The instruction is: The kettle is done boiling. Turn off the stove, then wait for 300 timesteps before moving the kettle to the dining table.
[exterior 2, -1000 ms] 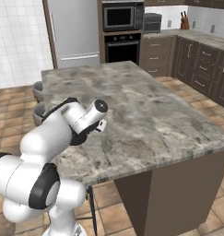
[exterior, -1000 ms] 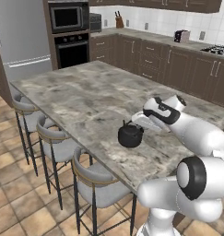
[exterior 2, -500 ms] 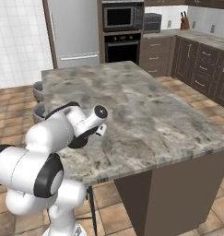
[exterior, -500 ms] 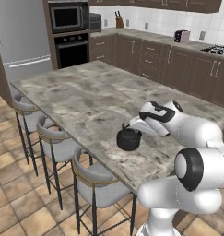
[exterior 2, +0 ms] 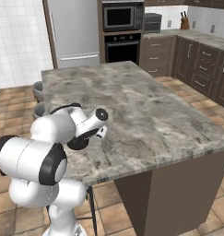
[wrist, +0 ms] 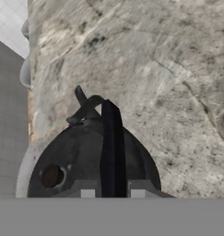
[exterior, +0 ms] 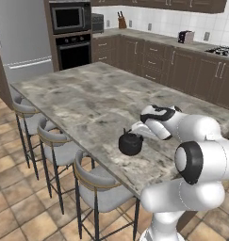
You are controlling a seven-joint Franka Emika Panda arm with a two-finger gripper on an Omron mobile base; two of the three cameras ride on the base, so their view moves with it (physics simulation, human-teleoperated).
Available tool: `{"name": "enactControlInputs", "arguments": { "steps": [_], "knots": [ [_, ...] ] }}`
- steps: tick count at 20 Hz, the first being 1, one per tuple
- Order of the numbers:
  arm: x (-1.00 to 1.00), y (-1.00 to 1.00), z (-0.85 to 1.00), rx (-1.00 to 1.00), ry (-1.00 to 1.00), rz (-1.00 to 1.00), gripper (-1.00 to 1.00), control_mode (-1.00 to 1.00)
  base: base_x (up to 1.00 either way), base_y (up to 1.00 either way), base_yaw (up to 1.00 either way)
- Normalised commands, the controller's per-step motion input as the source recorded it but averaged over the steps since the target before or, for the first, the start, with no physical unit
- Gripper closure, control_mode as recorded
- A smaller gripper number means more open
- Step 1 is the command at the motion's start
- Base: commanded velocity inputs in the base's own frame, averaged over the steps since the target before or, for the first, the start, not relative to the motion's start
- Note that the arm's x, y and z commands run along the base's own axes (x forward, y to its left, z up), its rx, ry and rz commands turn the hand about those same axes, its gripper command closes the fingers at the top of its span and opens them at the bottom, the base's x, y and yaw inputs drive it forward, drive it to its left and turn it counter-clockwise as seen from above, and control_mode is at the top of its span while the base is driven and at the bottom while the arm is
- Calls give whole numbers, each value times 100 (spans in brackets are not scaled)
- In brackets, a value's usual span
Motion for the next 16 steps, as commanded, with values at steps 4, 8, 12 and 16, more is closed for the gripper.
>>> {"name": "enactControlInputs", "arguments": {
  "steps": [4, 8, 12, 16],
  "knots": [
    [7, 0, -22, 0, -1, 0, 100, -100, 0, 0, 0],
    [6, 0, -22, 0, -1, 0, 100, -100, 0, 0, 0],
    [7, 0, -21, 0, -1, 0, 100, -100, 0, 0, 0],
    [7, 0, -23, 0, -1, 0, 100, -100, 0, 0, 0]
  ]
}}
